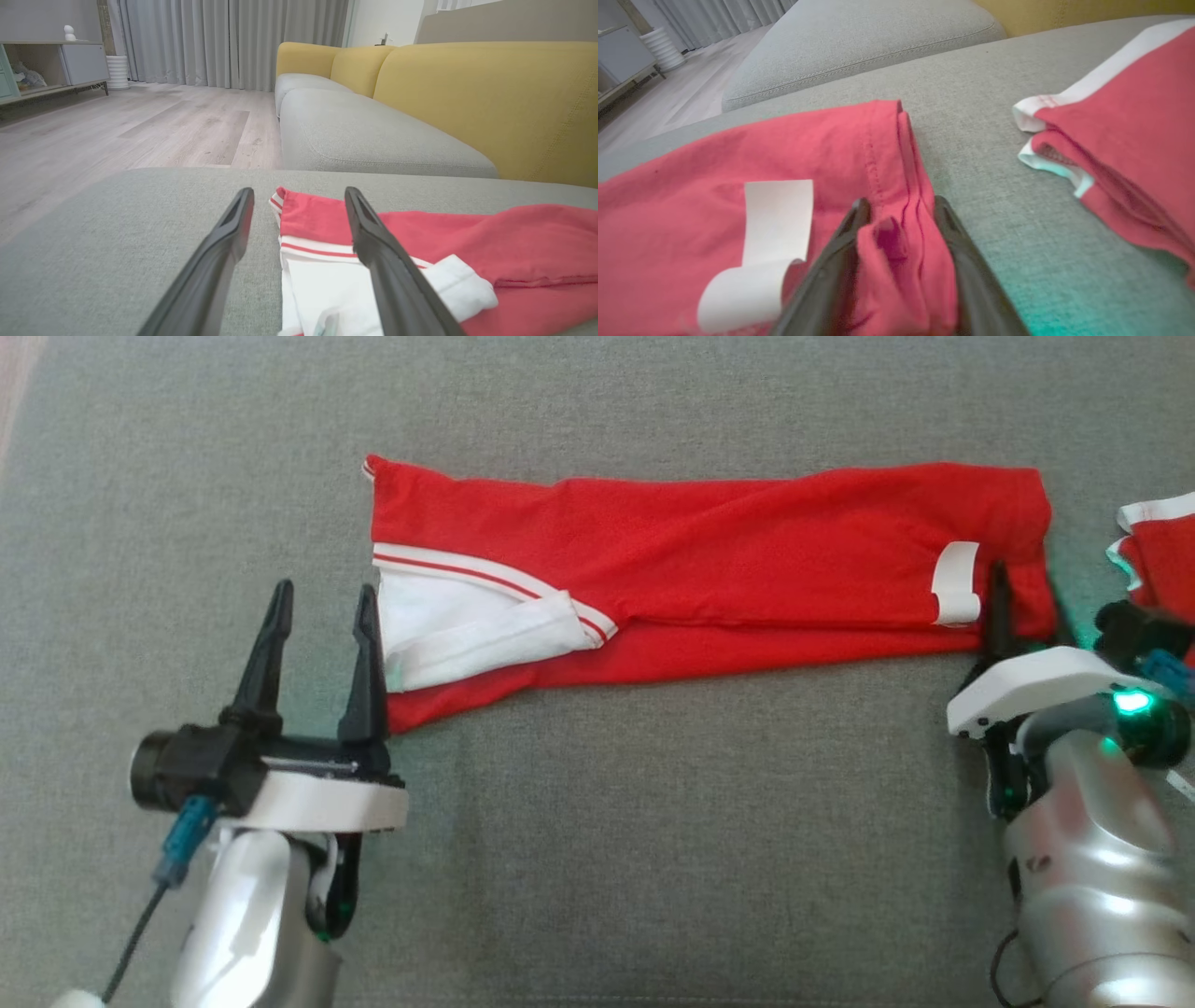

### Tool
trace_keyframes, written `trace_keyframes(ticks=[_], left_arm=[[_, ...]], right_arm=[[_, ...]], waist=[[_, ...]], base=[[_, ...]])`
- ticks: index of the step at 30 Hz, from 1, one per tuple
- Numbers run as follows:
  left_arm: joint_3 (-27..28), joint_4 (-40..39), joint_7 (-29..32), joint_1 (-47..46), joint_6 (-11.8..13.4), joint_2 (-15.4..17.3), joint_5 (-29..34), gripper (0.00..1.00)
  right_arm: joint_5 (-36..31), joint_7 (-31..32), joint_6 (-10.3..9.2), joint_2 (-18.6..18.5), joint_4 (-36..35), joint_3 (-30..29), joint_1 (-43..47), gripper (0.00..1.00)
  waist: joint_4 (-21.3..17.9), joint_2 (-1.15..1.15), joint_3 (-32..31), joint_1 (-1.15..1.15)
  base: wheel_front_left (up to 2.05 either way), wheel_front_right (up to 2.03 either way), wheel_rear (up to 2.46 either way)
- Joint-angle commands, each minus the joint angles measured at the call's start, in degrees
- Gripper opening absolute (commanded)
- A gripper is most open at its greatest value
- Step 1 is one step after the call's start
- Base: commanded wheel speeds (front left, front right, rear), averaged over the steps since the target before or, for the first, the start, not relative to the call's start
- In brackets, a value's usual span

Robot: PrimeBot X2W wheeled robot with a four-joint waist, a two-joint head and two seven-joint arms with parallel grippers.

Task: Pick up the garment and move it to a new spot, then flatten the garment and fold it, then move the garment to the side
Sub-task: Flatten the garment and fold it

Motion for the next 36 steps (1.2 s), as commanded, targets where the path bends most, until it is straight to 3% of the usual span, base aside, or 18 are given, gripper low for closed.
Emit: trace_keyframes(ticks=[1,14,19,26,33,36], left_arm=[[2.9,-1.5,-0.3,-2.0,-0.4,0.4,0.5,1.00],[4.4,-1.8,-0.3,0.9,-1.4,-0.4,2.4,1.00],[4.4,-1.7,-0.3,2.8,-1.6,-0.7,2.3,1.00],[4.3,-1.8,-0.3,5.0,-1.7,-1.1,2.0,1.00],[3.3,-1.8,-0.3,5.6,-1.7,-1.2,1.8,1.00],[2.9,-1.8,-0.3,5.5,-1.7,-1.2,1.8,1.00]], right_arm=[[-0.3,0.0,-0.05,1.0,0.6,1.8,0.6,0.00],[-17.4,0.7,-0.05,-1.6,-8.5,-13.1,3.0,0.00],[-19.2,2.4,-0.05,-0.7,-10.5,-13.4,2.4,0.00],[-13.7,5.1,-0.05,0.9,-12.0,-5.1,1.8,0.00],[6.0,8.8,-0.05,1.0,-15.3,16.0,2.0,0.00],[10.2,10.2,-0.05,1.0,-17.7,23.0,2.5,0.00]], waist=[[-0.2,0.00,-0.4,-0.01],[-2.2,0.00,-6.2,-0.01],[-1.7,0.00,-9.0,-0.01],[0.3,0.00,-12.4,-0.01],[4.0,0.00,-13.5,-0.01],[5.5,0.00,-13.1,-0.01]], base=[[0.00,0.00,0.00],[0.00,0.00,0.00],[0.00,0.00,0.00],[0.00,0.00,0.00],[0.00,0.00,0.00],[0.00,0.00,0.00]])
